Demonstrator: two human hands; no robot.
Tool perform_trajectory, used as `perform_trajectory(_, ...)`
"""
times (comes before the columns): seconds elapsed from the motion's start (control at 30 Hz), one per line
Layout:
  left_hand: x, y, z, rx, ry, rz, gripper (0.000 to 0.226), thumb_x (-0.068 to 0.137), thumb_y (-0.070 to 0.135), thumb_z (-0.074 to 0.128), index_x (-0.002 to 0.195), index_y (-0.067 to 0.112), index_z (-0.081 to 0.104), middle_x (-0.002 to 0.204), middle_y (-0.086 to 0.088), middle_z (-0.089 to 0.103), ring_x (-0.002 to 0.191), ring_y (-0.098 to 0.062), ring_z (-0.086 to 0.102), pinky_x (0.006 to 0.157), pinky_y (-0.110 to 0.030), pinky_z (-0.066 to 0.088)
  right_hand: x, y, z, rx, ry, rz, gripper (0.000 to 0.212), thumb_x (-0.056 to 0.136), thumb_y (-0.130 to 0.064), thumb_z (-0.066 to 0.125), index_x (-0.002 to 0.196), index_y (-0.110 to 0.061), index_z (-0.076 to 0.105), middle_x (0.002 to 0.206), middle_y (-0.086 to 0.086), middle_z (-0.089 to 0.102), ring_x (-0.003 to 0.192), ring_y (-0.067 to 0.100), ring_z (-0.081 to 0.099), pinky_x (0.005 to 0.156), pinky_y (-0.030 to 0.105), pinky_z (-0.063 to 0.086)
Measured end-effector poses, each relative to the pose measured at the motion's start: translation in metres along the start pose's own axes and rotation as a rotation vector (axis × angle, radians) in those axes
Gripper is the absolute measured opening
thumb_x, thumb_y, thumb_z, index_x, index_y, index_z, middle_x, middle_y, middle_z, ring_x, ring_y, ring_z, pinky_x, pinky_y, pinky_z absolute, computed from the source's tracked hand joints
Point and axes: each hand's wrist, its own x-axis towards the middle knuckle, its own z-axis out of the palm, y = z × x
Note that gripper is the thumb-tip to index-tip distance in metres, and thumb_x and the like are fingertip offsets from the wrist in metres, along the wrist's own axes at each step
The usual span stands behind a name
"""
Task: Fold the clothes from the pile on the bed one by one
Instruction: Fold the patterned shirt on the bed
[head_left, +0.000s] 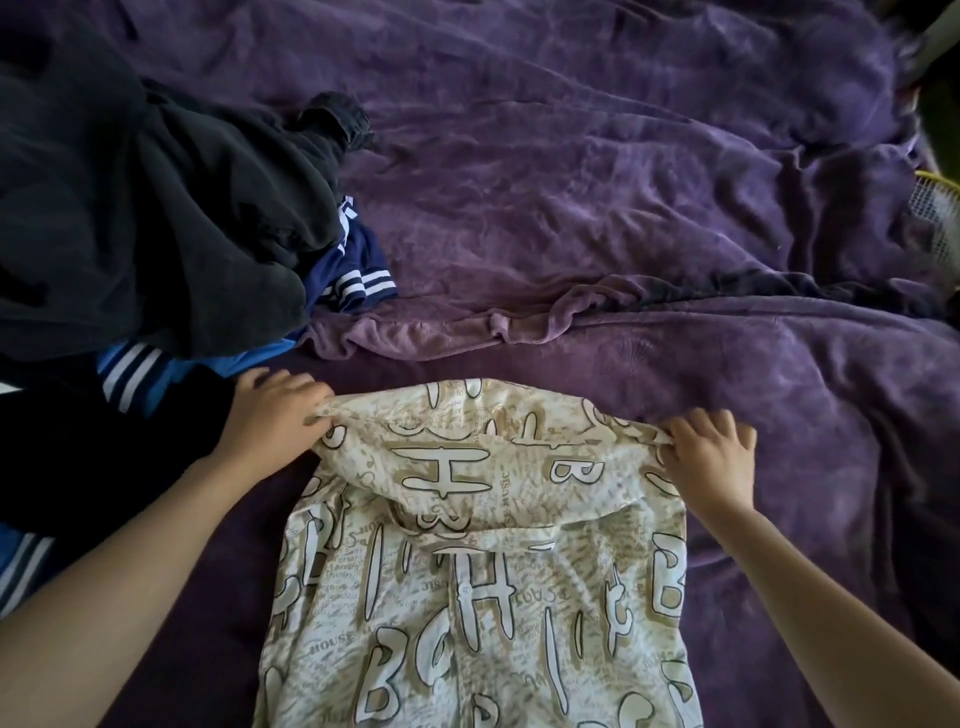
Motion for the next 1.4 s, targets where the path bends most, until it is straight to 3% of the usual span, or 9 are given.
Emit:
perform_trajectory(0.17, -0.089, -0.005, 0.005, -0.031, 0.326, 0.204, 0.024, 0.069, 0.023, 0.048, 0.082, 0.009, 0.063, 0.085, -0.007, 0.066, 0.088, -0.023, 0.052, 0.082, -0.042, 0.034, -0.07, 0.025, -0.009, 0.034, 0.355, -0.402, 0.024, 0.091, -0.032, 0.042, 0.093, -0.012, 0.054, 0.097, 0.015, 0.061, 0.097, 0.031, 0.046, 0.075, 0.042, 0.036)
perform_trajectory(0.43, -0.195, 0.002, 0.066, -0.051, -0.159, 0.228, 0.072, 0.017, 0.021, 0.094, 0.081, 0.024, 0.059, 0.075, 0.0, 0.066, 0.085, -0.016, 0.048, 0.076, -0.044, 0.043, -0.159, 0.024, 0.021, -0.134, -0.148, -0.654, 0.052, 0.083, -0.053, 0.048, 0.072, -0.011, 0.076, 0.085, 0.005, 0.073, 0.079, 0.023, 0.071, 0.081, 0.044, 0.038)
perform_trajectory(0.57, -0.186, 0.006, 0.056, 0.005, -0.135, 0.243, 0.025, 0.058, 0.045, 0.068, 0.066, 0.022, 0.07, 0.08, 0.0, 0.067, 0.079, -0.02, 0.066, 0.068, -0.05, 0.052, -0.146, 0.005, 0.017, 0.038, -0.002, -0.493, 0.066, 0.1, -0.042, 0.022, 0.06, -0.014, 0.066, 0.061, 0.0, 0.06, 0.062, 0.023, 0.058, 0.064, 0.036, 0.033)
perform_trajectory(0.7, -0.163, 0.001, 0.043, -0.066, -0.038, 0.164, 0.068, 0.092, 0.063, 0.02, 0.074, 0.019, 0.069, 0.086, 0.0, 0.064, 0.089, -0.014, 0.049, 0.066, -0.045, 0.051, -0.099, -0.025, 0.004, 0.028, 0.034, -0.298, 0.046, 0.091, -0.034, 0.035, 0.069, -0.01, 0.067, 0.072, 0.008, 0.062, 0.066, 0.029, 0.06, 0.054, 0.037, 0.047)
perform_trajectory(0.8, -0.129, 0.016, 0.035, -0.072, -0.142, 0.028, 0.067, 0.086, 0.062, 0.032, 0.112, 0.01, 0.064, 0.119, -0.013, 0.06, 0.11, -0.031, 0.057, 0.081, -0.052, 0.047, -0.062, -0.041, 0.003, 0.006, -0.306, -0.164, 0.046, 0.089, -0.037, 0.048, 0.125, -0.012, 0.057, 0.129, 0.015, 0.055, 0.119, 0.034, 0.052, 0.091, 0.049, 0.044)
perform_trajectory(0.93, -0.089, 0.042, 0.053, 0.04, -0.684, 0.124, 0.099, 0.081, 0.055, 0.057, 0.149, 0.03, -0.011, 0.158, 0.002, -0.013, 0.145, -0.018, -0.012, 0.115, -0.047, 0.0, -0.045, -0.04, 0.019, -0.043, -0.84, -0.216, 0.075, 0.092, -0.052, 0.043, 0.151, -0.027, 0.003, 0.156, -0.001, 0.019, 0.143, 0.02, 0.02, 0.114, 0.047, 0.014)
perform_trajectory(1.03, -0.071, 0.054, 0.058, 0.139, -0.791, 0.126, 0.098, 0.081, 0.042, 0.062, 0.15, 0.025, -0.006, 0.154, -0.001, 0.022, 0.143, -0.02, 0.014, 0.115, -0.052, 0.001, -0.051, -0.034, 0.018, -0.081, -0.926, -0.179, 0.089, 0.086, -0.052, 0.055, 0.15, -0.028, 0.0, 0.147, 0.001, 0.037, 0.131, 0.022, 0.041, 0.11, 0.05, 0.019)
perform_trajectory(1.23, -0.081, 0.057, 0.029, 0.112, -0.576, 0.179, 0.014, 0.084, 0.029, 0.055, 0.096, 0.025, 0.05, 0.106, 0.008, 0.059, 0.107, -0.013, 0.055, 0.094, -0.032, 0.032, -0.096, -0.016, -0.01, -0.139, -0.624, -0.148, 0.034, 0.09, -0.032, 0.05, 0.123, -0.024, 0.05, 0.117, -0.006, 0.063, 0.112, 0.017, 0.054, 0.095, 0.036, 0.027)
perform_trajectory(1.4, -0.151, 0.058, -0.009, 0.18, -0.175, 0.221, 0.031, 0.064, 0.022, 0.077, 0.089, 0.017, 0.061, 0.086, 0.005, 0.063, 0.085, -0.017, 0.063, 0.073, -0.033, 0.045, -0.158, -0.011, -0.044, -0.066, 0.029, -0.272, 0.023, 0.061, -0.025, 0.082, 0.072, -0.012, 0.065, 0.068, -0.001, 0.065, 0.069, 0.024, 0.063, 0.068, 0.039, 0.044)
